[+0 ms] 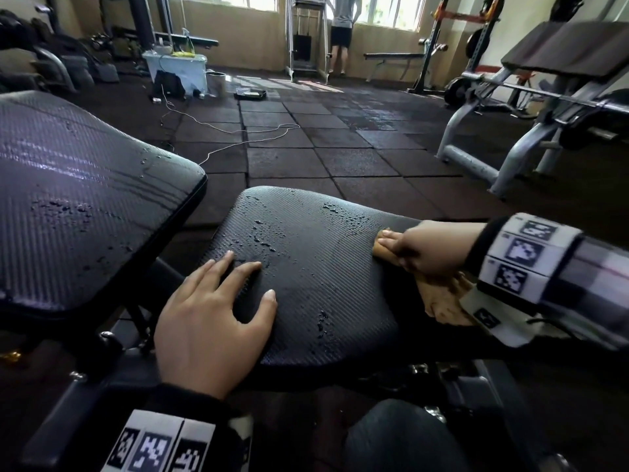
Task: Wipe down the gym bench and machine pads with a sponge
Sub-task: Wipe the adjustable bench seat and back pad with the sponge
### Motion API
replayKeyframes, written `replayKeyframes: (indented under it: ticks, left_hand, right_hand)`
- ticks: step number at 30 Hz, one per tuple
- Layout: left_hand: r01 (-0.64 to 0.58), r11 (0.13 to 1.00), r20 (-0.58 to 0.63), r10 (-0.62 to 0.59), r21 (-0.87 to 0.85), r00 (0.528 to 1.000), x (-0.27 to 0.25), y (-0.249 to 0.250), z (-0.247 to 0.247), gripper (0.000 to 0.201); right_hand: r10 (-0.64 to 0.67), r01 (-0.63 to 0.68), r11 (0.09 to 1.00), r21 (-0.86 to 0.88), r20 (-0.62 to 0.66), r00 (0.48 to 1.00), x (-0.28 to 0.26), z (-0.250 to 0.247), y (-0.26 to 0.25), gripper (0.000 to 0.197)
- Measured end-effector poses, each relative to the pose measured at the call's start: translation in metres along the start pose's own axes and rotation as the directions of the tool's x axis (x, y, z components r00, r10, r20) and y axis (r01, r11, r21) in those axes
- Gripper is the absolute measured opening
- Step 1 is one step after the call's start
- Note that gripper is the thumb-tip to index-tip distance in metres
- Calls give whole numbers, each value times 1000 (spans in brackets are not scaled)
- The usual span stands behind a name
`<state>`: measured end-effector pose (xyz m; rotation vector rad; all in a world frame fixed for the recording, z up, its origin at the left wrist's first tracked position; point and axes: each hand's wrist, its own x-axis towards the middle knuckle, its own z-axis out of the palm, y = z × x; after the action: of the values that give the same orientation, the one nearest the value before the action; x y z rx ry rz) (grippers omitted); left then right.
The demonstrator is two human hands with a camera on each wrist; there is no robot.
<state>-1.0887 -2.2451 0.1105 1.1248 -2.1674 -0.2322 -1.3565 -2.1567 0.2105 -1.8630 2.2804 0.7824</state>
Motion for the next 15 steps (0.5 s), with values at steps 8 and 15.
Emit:
replayKeyframes:
  ticks: [8,15]
  left_hand:
    - [-11,1000,-5,11,-11,1000,-1,-1,-1,57]
    - [-6,1000,-16,6,-18,1000,0,-1,0,57]
  right_hand:
    - [-296,328,927,185,-179,938,-7,1,-33,54]
    - [-233,243,922,300,-70,970,-35,16,13,58]
